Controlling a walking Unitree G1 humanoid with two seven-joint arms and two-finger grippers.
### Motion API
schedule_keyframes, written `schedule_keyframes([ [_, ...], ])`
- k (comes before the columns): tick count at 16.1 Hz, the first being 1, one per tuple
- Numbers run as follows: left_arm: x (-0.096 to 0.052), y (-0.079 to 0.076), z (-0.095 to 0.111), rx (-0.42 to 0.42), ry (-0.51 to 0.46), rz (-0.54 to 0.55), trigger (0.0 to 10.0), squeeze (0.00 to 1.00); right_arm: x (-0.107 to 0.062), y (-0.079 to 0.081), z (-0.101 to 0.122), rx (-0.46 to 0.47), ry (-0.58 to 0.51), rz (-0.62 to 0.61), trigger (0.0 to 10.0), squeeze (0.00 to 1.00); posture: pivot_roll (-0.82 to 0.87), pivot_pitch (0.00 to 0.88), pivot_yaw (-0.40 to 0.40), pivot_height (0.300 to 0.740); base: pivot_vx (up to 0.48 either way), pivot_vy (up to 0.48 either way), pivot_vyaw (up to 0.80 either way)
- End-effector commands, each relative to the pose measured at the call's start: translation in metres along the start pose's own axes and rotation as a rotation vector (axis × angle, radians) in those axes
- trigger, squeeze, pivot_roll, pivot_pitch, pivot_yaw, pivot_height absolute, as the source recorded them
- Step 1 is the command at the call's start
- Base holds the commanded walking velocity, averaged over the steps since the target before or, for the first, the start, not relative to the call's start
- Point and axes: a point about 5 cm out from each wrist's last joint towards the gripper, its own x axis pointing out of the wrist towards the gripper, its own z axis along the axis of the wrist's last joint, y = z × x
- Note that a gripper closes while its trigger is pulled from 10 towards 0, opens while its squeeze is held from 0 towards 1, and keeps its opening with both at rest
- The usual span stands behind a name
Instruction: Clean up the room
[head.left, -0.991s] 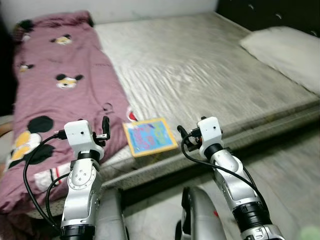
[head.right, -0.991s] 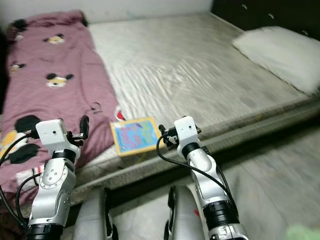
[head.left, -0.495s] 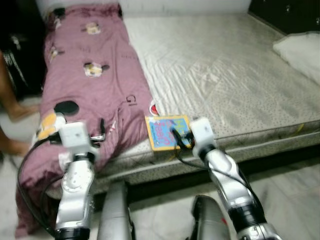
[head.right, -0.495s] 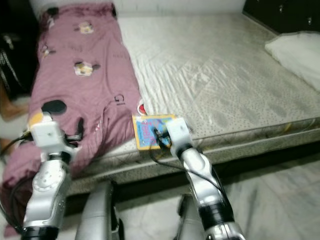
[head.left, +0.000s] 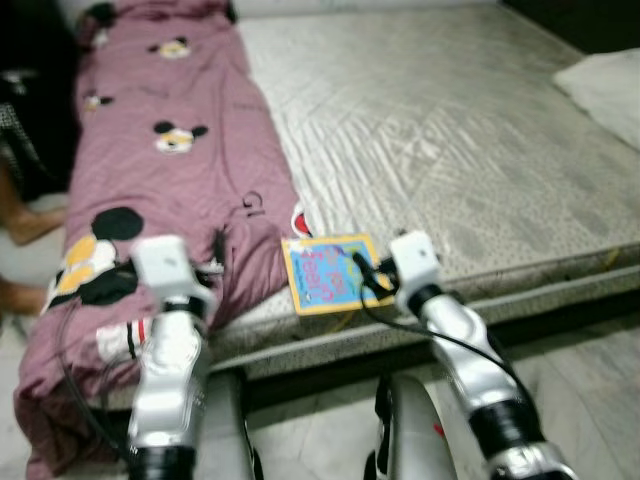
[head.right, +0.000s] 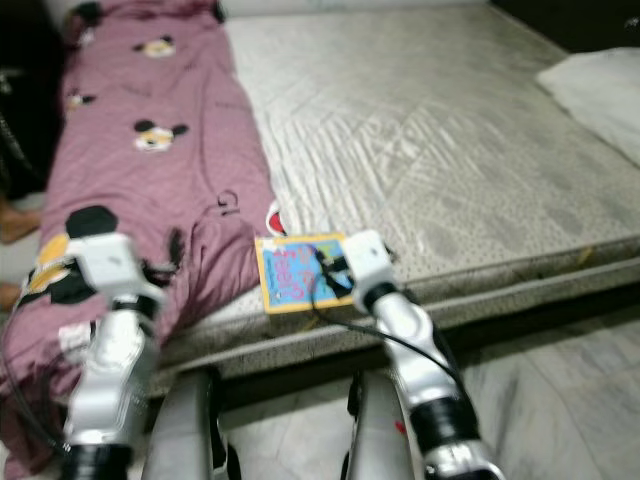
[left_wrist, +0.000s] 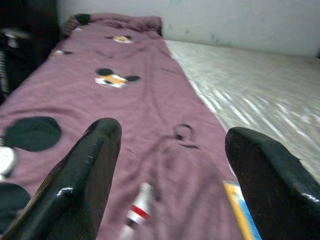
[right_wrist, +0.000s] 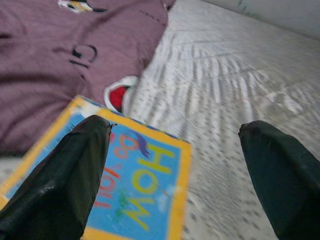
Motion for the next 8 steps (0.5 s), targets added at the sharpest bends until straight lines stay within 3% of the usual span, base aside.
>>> schedule_keyframes([
  [1, 0.001, 0.004, 0.000, 0.008, -0.002, -0.005, 10.0, 0.00, 0.001, 0.002, 0.001, 0.017, -0.005, 0.003, 10.0, 0.00, -0.04, 0.029, -0.020, 0.575, 0.274, 0.000, 0.00],
  [5, 0.004, 0.001, -0.001, 0.001, 0.015, -0.004, 10.0, 0.00, 0.000, -0.001, 0.000, 0.030, 0.006, -0.014, 10.0, 0.00, -0.05, 0.032, -0.021, 0.575, 0.340, 0.000, 0.00],
  [8, 0.009, -0.002, -0.010, -0.014, 0.075, -0.002, 10.0, 0.00, -0.003, -0.006, 0.000, 0.008, 0.014, -0.031, 10.0, 0.00, -0.06, 0.036, -0.025, 0.575, 0.000, 0.000, 0.00],
])
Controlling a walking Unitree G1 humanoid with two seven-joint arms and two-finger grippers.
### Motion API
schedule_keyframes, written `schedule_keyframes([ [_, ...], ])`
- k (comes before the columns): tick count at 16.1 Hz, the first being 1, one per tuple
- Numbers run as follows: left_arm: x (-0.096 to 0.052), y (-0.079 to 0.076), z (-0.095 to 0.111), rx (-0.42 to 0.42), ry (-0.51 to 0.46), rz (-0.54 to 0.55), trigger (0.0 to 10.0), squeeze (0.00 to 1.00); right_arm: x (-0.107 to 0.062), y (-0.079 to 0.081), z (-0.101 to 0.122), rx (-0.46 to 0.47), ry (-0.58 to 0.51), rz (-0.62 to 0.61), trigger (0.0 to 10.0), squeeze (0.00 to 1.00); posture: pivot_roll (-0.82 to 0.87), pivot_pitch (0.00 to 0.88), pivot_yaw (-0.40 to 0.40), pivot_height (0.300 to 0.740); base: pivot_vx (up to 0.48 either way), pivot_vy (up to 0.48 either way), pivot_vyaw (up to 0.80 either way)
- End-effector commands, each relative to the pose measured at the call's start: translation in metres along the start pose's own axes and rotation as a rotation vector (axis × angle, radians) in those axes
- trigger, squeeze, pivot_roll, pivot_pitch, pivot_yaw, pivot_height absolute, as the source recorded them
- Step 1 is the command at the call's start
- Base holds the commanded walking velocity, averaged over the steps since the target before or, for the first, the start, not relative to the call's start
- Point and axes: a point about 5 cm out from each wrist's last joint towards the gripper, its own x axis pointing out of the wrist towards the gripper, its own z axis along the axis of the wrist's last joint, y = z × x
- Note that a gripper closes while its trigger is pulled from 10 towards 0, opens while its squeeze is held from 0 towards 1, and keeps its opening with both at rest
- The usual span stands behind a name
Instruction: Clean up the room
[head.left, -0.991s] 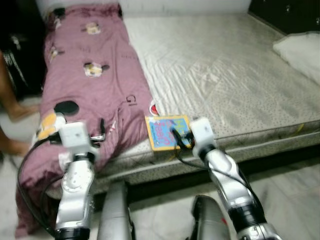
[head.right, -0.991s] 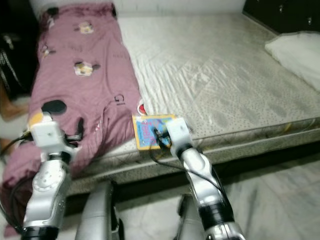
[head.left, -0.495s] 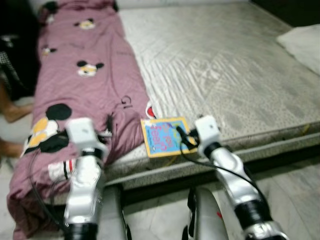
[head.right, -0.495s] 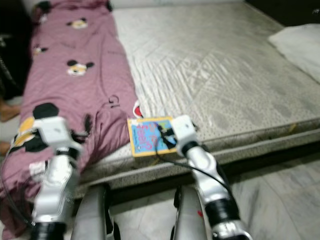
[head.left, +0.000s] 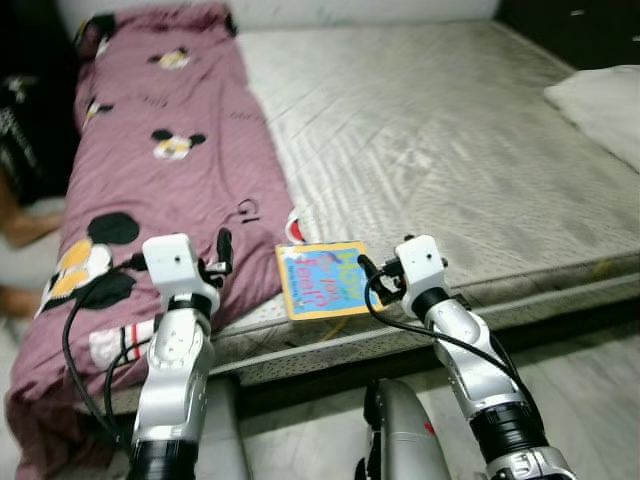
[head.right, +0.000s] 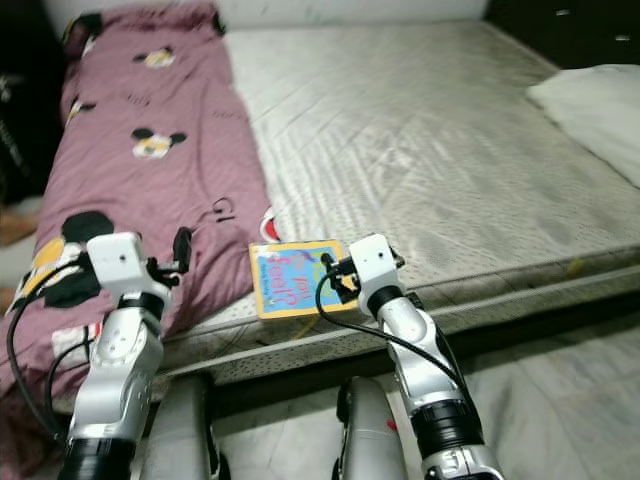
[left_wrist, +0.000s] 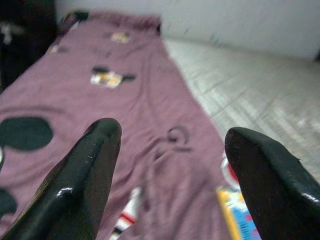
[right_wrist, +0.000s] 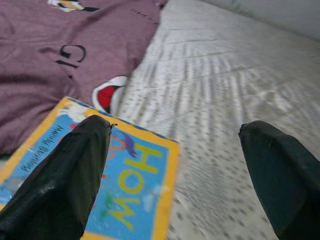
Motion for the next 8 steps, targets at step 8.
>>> schedule_keyframes([
  [8, 0.017, -0.017, -0.023, -0.008, 0.122, -0.003, 10.0, 0.00, -0.037, -0.031, -0.017, -0.019, 0.087, -0.085, 10.0, 0.00, -0.15, 0.068, -0.023, 0.575, 0.000, 0.000, -0.45],
])
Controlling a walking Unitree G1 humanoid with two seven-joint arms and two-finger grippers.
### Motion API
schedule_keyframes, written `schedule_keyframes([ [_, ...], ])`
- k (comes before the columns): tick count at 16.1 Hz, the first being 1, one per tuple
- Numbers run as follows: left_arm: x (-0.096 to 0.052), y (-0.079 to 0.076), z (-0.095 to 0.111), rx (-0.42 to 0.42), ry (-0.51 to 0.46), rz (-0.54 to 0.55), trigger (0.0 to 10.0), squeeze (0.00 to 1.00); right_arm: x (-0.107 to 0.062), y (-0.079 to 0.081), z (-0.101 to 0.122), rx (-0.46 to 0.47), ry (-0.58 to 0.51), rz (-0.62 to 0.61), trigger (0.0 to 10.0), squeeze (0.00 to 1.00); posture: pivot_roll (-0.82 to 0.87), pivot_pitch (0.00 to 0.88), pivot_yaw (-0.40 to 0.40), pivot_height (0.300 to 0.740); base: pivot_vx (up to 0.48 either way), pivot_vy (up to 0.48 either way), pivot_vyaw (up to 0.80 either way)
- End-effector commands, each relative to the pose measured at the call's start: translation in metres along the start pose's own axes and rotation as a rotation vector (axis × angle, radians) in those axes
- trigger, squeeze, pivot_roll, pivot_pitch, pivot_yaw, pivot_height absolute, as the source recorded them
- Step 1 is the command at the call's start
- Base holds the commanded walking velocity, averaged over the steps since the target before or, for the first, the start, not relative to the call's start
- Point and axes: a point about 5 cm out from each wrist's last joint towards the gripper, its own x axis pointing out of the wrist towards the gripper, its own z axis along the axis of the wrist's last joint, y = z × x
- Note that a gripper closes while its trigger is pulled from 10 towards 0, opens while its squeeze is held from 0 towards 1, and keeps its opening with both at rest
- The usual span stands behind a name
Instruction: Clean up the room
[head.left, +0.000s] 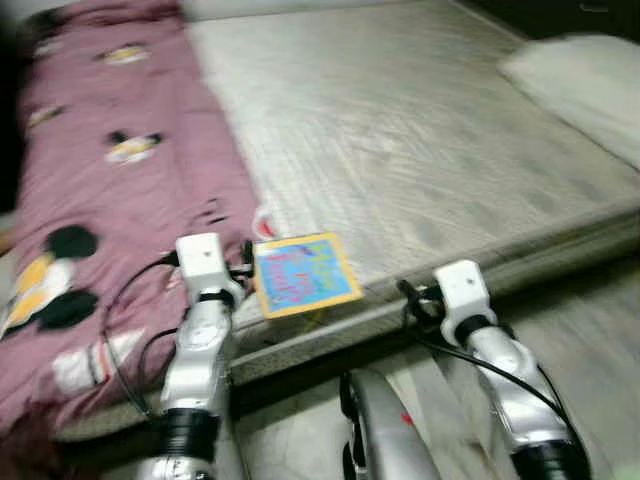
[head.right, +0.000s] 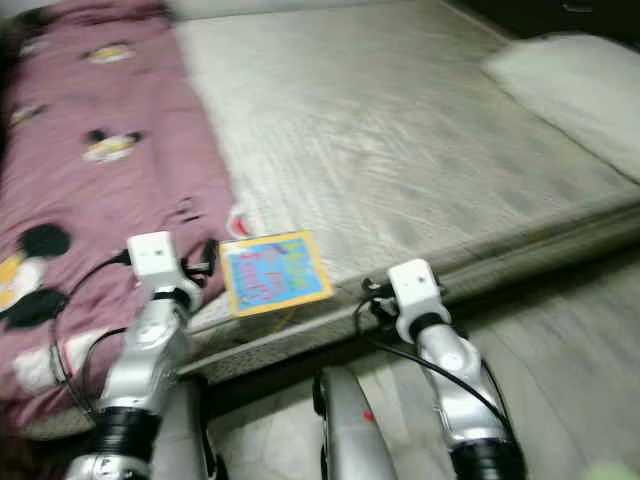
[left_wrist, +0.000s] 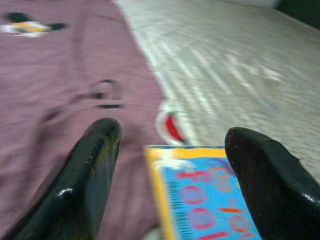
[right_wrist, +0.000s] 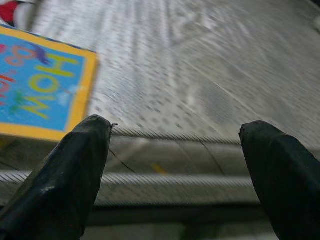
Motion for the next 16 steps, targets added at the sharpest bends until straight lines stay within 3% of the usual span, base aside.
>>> schedule_keyframes([
  [1, 0.000, 0.004, -0.003, 0.012, 0.007, 0.017, 10.0, 0.00, 0.003, 0.002, 0.012, -0.003, -0.041, 0.015, 10.0, 0.00, -0.15, 0.068, -0.023, 0.575, 0.000, 0.000, 0.00],
  [4, 0.001, 0.008, -0.002, 0.035, -0.017, 0.064, 10.0, 0.00, 0.005, 0.005, 0.014, -0.010, -0.037, 0.029, 10.0, 0.00, -0.14, 0.063, -0.026, 0.575, 0.000, 0.000, 0.00],
  [7, -0.001, 0.020, -0.009, -0.006, 0.022, 0.142, 10.0, 0.00, 0.003, 0.005, 0.013, -0.020, -0.026, 0.035, 10.0, 0.00, -0.14, 0.059, -0.024, 0.575, 0.000, 0.000, 0.00],
  [10, 0.001, 0.028, -0.025, -0.041, 0.122, 0.202, 10.0, 0.00, -0.003, 0.003, 0.010, -0.026, -0.018, 0.038, 10.0, 0.00, -0.15, 0.064, -0.017, 0.575, 0.000, 0.000, 0.00],
  [12, 0.001, 0.032, -0.039, -0.064, 0.202, 0.222, 10.0, 0.00, -0.014, -0.010, 0.004, -0.055, 0.003, 0.002, 10.0, 0.00, -0.17, 0.076, -0.017, 0.575, 0.000, 0.000, 0.00],
  [16, 0.011, 0.026, -0.054, -0.097, 0.324, 0.139, 10.0, 0.00, -0.035, -0.016, 0.008, -0.050, 0.002, 0.003, 10.0, 0.00, -0.21, 0.112, -0.009, 0.575, 0.000, 0.000, 0.00],
])
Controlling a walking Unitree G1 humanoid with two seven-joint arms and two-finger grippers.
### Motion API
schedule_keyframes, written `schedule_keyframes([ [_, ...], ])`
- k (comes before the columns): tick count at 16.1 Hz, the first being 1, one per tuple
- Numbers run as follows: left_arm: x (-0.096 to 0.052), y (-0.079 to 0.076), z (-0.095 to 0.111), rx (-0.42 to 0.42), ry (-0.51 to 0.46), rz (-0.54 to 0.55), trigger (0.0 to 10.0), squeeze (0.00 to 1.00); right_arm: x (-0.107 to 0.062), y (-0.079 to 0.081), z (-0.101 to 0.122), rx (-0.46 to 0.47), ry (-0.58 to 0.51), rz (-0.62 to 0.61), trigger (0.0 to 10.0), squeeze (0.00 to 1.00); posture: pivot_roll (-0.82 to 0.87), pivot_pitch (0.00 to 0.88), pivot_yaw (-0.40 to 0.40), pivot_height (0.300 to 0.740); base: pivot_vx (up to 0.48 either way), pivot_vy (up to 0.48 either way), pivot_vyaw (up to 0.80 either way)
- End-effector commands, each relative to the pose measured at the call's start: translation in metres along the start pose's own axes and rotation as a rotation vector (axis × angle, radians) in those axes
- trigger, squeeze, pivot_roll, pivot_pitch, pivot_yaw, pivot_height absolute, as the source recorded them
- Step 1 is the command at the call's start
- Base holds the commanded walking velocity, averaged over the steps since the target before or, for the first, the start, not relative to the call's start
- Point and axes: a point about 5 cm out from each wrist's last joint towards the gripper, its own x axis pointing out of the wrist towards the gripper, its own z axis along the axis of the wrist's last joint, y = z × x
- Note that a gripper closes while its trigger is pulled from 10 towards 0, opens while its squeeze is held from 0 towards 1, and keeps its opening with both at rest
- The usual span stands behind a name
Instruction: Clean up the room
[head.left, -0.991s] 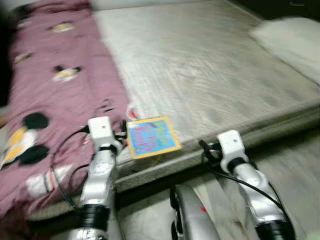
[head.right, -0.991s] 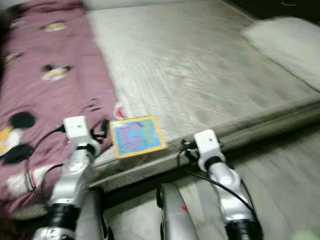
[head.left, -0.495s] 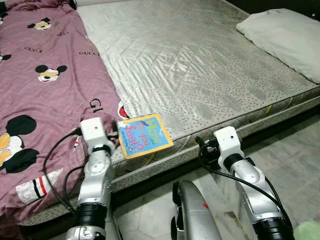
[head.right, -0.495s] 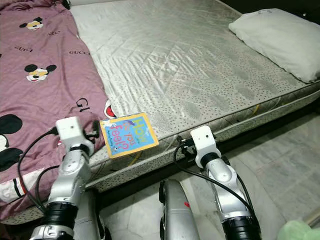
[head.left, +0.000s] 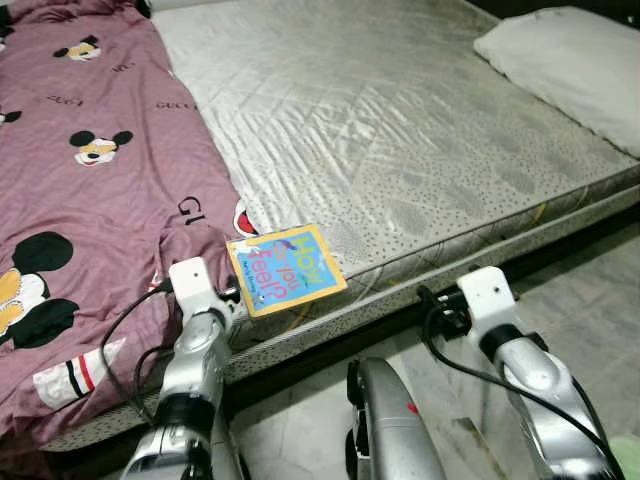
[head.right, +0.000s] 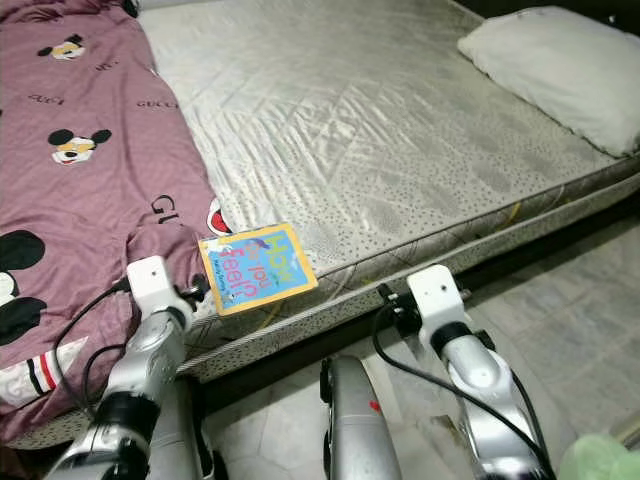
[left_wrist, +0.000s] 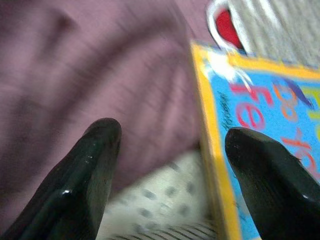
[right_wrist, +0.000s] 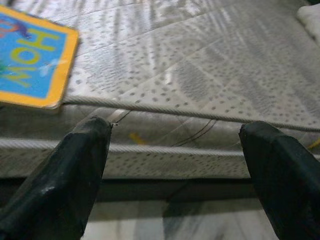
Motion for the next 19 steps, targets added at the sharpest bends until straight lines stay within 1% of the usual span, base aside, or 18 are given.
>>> schedule_keyframes([
  [1, 0.003, -0.001, -0.007, -0.003, 0.056, -0.018, 10.0, 0.00, -0.005, 0.002, 0.005, 0.009, -0.011, 0.015, 10.0, 0.00, -0.22, 0.121, -0.006, 0.575, 0.000, 0.000, 0.00],
  [2, 0.004, -0.002, -0.008, -0.005, 0.064, -0.020, 10.0, 0.00, -0.008, 0.003, 0.005, 0.008, -0.010, 0.020, 10.0, 0.00, -0.23, 0.125, -0.004, 0.575, 0.000, 0.000, 0.00],
  [4, 0.008, -0.008, -0.008, -0.023, 0.092, -0.045, 10.0, 0.00, -0.013, 0.012, 0.010, 0.054, -0.020, 0.074, 10.0, 0.00, -0.24, 0.130, -0.001, 0.575, 0.000, 0.000, 0.00],
  [5, 0.009, -0.010, -0.009, -0.036, 0.116, -0.068, 10.0, 0.00, -0.017, 0.025, 0.018, 0.110, -0.041, 0.194, 10.0, 0.00, -0.24, 0.133, 0.001, 0.575, 0.000, 0.000, 0.00],
  [6, 0.010, -0.012, -0.012, -0.043, 0.140, -0.087, 10.0, 0.00, -0.020, 0.032, 0.024, 0.126, -0.063, 0.270, 10.0, 0.00, -0.25, 0.133, 0.003, 0.575, 0.000, 0.000, 0.00],
  [7, 0.010, -0.013, -0.015, -0.061, 0.171, -0.100, 10.0, 0.00, -0.023, 0.037, 0.030, 0.120, -0.073, 0.317, 10.0, 0.00, -0.26, 0.134, 0.004, 0.575, 0.000, 0.000, 0.00],
  [8, 0.010, -0.015, -0.017, -0.076, 0.189, -0.121, 10.0, 0.00, -0.024, 0.038, 0.032, 0.110, -0.072, 0.336, 10.0, 0.00, -0.27, 0.136, 0.005, 0.575, 0.000, 0.000, 0.00],
  [9, 0.011, -0.016, -0.017, -0.094, 0.194, -0.142, 10.0, 0.00, -0.025, 0.038, 0.033, 0.094, -0.073, 0.334, 10.0, 0.00, -0.27, 0.138, 0.006, 0.575, 0.000, 0.000, 0.00],
  [10, 0.011, -0.017, -0.015, -0.135, 0.186, -0.175, 10.0, 0.00, -0.024, 0.035, 0.033, 0.101, -0.073, 0.304, 10.0, 0.00, -0.27, 0.141, 0.005, 0.575, 0.000, 0.000, 0.00],
  [11, 0.012, -0.017, -0.015, -0.154, 0.188, -0.185, 10.0, 0.00, -0.024, 0.034, 0.033, 0.104, -0.072, 0.292, 10.0, 0.00, -0.28, 0.141, 0.006, 0.575, 0.000, 0.000, 0.00],
  [12, 0.013, -0.020, -0.012, -0.222, 0.184, -0.248, 10.0, 0.00, -0.023, 0.032, 0.036, 0.107, -0.079, 0.280, 10.0, 0.00, -0.28, 0.141, 0.007, 0.575, 0.000, 0.000, 0.00],
  [14, 0.014, -0.022, -0.007, -0.283, 0.166, -0.303, 10.0, 0.00, -0.022, 0.031, 0.040, 0.109, -0.082, 0.281, 10.0, 0.00, -0.28, 0.139, 0.005, 0.575, 0.000, 0.000, 0.00],
  [15, 0.014, -0.022, -0.004, -0.353, 0.160, -0.354, 10.0, 0.00, -0.020, 0.028, 0.043, 0.105, -0.090, 0.268, 10.0, 0.00, -0.29, 0.137, 0.003, 0.575, 0.000, 0.000, 0.00],
  [17, 0.013, -0.015, -0.006, -0.412, 0.171, -0.378, 10.0, 0.00, -0.019, 0.024, 0.044, 0.093, -0.098, 0.244, 10.0, 0.00, -0.29, 0.135, 0.002, 0.575, 0.000, 0.000, 0.00],
  [18, 0.014, -0.011, -0.005, -0.449, 0.167, -0.377, 2.4, 0.00, -0.018, 0.022, 0.045, 0.089, -0.100, 0.234, 10.0, 0.00, -0.30, 0.134, 0.002, 0.575, 0.000, 0.000, 0.00],
  [19, 0.014, -0.008, -0.002, -0.524, 0.154, -0.382, 0.0, 0.00, -0.018, 0.020, 0.045, 0.086, -0.100, 0.223, 10.0, 0.00, -0.30, 0.131, 0.003, 0.575, 0.000, 0.000, 0.00],
])
